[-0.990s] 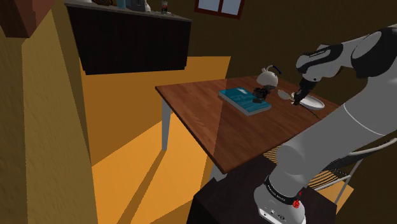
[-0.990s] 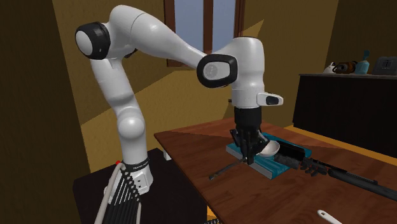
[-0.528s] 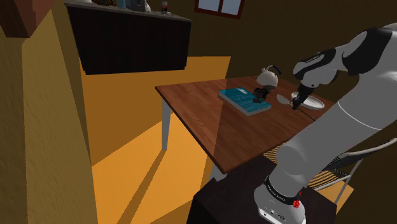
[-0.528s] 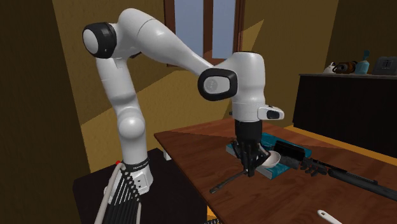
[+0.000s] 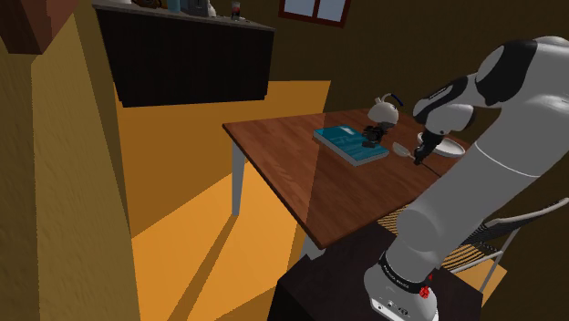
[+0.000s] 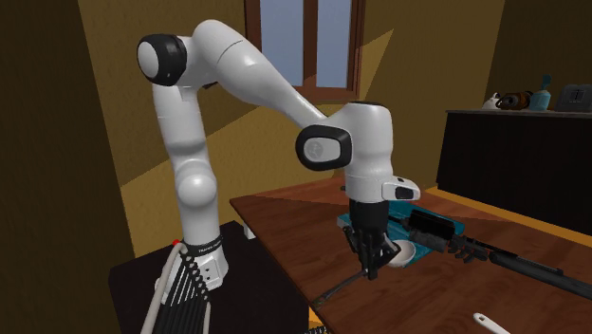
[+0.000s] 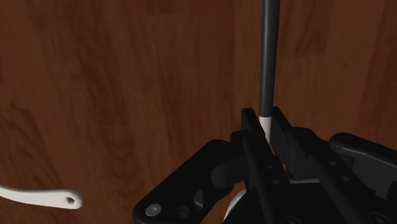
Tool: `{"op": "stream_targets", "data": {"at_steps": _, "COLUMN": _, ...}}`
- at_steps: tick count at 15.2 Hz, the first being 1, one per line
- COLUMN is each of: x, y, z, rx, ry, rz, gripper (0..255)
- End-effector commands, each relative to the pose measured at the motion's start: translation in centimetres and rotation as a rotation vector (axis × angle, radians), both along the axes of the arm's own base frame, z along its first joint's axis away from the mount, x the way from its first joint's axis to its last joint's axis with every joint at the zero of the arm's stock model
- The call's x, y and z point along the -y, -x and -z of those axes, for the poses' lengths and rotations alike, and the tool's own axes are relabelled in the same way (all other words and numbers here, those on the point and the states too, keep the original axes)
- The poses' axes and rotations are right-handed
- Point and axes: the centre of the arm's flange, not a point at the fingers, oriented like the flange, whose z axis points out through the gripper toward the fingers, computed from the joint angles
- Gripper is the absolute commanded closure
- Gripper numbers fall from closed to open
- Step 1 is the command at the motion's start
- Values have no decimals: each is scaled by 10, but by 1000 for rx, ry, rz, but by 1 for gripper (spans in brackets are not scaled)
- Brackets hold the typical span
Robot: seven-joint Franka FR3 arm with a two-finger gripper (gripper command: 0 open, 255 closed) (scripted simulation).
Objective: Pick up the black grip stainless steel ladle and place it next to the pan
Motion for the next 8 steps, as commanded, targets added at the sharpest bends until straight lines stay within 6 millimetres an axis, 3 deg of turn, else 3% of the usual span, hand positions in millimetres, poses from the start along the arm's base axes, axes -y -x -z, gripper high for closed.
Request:
{"op": "stream_targets", "data": {"at_steps": 1, "x": 0, "y": 1, "z": 10, "rx": 0, "ry": 1, "rz": 0, "gripper": 255}}
{"op": "stream_targets", "data": {"at_steps": 4, "x": 0, "y": 1, "z": 26, "rx": 0, "ry": 1, "rz": 0, "gripper": 255}}
{"op": "stream_targets", "data": {"at_steps": 8, "x": 0, "y": 1, "z": 27, "rx": 0, "ry": 1, "rz": 0, "gripper": 255}}
